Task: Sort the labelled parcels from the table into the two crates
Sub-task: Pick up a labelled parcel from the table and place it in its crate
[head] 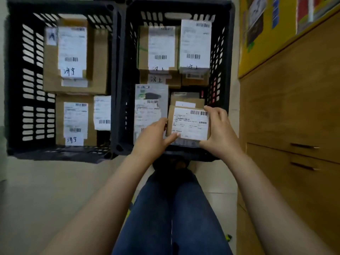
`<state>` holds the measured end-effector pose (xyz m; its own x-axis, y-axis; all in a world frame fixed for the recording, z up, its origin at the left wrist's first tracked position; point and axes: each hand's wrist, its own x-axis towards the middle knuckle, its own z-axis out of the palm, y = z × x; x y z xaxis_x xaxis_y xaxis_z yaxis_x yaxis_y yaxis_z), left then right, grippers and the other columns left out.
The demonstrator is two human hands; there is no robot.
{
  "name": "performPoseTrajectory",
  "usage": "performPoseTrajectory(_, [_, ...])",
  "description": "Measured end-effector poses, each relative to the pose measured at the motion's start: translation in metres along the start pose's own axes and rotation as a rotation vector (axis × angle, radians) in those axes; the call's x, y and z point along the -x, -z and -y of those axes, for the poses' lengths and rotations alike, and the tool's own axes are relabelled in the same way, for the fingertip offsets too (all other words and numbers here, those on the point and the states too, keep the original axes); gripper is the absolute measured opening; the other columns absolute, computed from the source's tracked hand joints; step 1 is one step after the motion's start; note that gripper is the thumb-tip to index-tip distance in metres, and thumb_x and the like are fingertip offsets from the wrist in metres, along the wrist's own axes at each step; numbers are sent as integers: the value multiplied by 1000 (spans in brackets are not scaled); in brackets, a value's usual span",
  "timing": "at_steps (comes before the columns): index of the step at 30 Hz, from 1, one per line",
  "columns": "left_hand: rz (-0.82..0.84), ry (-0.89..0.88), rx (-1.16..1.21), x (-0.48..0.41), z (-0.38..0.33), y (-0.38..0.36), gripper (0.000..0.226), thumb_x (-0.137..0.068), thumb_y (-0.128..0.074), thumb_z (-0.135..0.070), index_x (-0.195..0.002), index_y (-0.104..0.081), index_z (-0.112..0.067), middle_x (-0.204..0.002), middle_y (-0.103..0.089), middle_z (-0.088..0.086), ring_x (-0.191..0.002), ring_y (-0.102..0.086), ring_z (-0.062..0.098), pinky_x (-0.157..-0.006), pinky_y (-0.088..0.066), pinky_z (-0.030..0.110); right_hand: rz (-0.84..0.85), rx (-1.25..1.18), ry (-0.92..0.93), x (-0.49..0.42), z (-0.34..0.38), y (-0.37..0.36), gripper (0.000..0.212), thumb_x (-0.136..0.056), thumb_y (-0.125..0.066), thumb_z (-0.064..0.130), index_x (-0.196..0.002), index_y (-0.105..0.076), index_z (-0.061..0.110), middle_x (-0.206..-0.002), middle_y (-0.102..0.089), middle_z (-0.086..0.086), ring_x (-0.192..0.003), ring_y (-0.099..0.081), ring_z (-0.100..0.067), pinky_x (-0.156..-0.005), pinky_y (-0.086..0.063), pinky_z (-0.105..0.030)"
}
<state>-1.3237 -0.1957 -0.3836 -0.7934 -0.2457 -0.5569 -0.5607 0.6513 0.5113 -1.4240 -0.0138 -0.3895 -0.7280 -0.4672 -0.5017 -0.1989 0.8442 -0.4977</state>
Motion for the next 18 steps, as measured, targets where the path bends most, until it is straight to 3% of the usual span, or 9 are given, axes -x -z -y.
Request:
performPoseTrajectory(4, [17, 33, 61, 3, 10, -19, 44, -93, -55, -48, -122, -53, -15, -112, -67, 5, -103, -63, 24, -82, -53, 44, 28, 39, -6, 4, -12, -17, 105, -68, -83, 19, -150, -19, 25, -147, -22, 1, -127, -41, -22, -87, -52, -39])
performPoseTrajectory(7, [18, 51, 19, 4, 13, -28, 44, -93, -55, -48, -125, -52, -19, -114, -68, 3, -103, -63, 24, -82, -53, 41, 91, 2, -40, 7, -18, -24, 108, -67, -85, 19, -152, -18, 23, -153, -18, 0, -130, -40, -23, -92, -51, -39])
performPoseTrajectory(12, [35, 72, -5, 9, 19, -42, 41, -93, -58, -45, -123, -53, -19, -117, -67, 1, -104, -63, 22, -82, -53, 40, 192, -69, -55, 11, -24, -32, 104, -75, -79, 31, -155, -15, 23, -161, -3, 6, -145, -18, -17, -105, -31, -28])
performPoseTrajectory(16, [13, 62, -56, 12, 23, -47, 47, -93, -57, -43, -134, -46, -22, -126, -61, 1, -113, -58, 20, -83, -50, 36, 183, -40, -65, 12, -24, -35, 90, -85, -71, 29, -156, -15, 25, -164, 0, 5, -149, -10, -19, -113, -27, -35])
performPoseTrajectory(18, [-52, -13, -80, 12, 24, -48, 53, -94, -57, -37, -141, -40, -21, -136, -53, 1, -122, -49, 20, -92, -44, 34, 149, 11, -70, 14, -22, -37, 86, -88, -69, 27, -155, -16, 26, -164, 0, 3, -150, -6, -21, -116, -24, -39])
